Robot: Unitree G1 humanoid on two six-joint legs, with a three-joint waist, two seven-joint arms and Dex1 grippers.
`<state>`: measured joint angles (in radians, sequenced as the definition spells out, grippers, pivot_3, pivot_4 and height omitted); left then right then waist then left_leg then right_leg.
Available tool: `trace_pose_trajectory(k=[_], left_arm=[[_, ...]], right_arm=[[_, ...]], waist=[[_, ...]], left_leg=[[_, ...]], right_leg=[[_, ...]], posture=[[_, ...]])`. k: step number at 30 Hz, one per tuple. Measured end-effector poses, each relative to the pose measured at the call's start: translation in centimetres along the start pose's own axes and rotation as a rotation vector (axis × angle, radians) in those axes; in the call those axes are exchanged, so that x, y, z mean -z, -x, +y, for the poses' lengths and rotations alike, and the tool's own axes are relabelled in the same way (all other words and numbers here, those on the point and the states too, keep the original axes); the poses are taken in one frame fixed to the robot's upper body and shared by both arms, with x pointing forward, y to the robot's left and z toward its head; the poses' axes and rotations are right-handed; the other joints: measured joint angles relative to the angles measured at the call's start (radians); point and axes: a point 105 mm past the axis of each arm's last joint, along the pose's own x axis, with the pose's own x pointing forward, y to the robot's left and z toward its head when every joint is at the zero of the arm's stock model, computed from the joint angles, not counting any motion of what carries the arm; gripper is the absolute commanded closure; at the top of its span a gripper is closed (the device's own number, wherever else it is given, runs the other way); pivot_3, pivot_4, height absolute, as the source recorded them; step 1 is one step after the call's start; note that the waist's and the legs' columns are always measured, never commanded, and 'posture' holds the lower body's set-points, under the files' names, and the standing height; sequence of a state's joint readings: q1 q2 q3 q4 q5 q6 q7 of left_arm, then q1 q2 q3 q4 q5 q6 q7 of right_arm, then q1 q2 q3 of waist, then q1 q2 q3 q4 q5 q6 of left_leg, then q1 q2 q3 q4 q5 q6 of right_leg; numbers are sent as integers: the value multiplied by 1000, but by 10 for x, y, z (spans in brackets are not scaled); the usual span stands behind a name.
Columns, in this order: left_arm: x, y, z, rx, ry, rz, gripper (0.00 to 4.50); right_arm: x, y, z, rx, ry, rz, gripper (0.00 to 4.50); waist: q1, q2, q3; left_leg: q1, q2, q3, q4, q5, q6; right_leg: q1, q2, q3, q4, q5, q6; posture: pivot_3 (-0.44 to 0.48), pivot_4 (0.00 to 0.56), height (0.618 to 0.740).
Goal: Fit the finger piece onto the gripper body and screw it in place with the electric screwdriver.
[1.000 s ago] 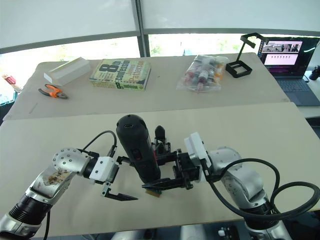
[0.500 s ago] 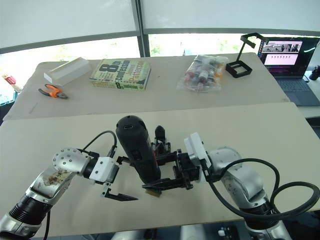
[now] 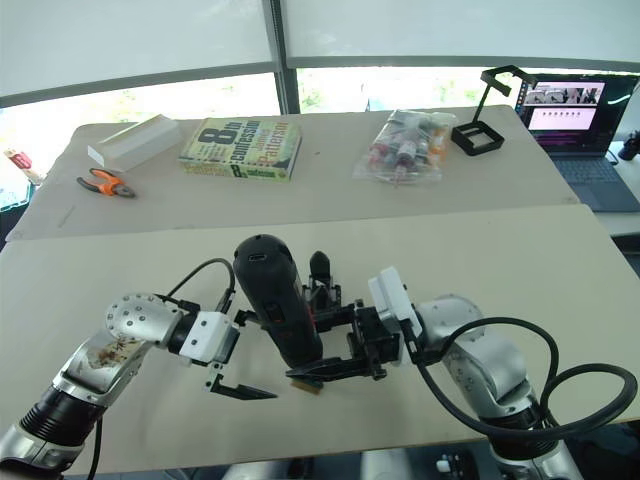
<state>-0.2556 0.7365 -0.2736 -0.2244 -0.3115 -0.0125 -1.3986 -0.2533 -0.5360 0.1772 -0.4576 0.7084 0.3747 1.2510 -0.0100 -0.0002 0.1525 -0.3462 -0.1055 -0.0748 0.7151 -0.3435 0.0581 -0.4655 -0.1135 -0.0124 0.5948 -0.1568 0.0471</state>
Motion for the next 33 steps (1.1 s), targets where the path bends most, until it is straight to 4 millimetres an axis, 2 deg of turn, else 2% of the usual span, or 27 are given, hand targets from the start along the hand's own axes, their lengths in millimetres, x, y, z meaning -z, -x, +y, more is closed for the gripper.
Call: trace_pose_trajectory(k=[20,33], left_arm=[[5,-2,-1,9,15,11,0],[5,-2,-1,9,12,12,0]], right_arm=[[9,7,1,8,-10,8,2606],[2,-1,4,14,25,-3,2606]], waist=[[0,0,0],[0,0,0]], left_leg=[[0,0,0,0,0,0],[0,0,0,0,0,0]], right_leg=[[0,0,0,0,0,0],[0,0,0,0,0,0]], posture=[[0,150,740],[0,150,740]])
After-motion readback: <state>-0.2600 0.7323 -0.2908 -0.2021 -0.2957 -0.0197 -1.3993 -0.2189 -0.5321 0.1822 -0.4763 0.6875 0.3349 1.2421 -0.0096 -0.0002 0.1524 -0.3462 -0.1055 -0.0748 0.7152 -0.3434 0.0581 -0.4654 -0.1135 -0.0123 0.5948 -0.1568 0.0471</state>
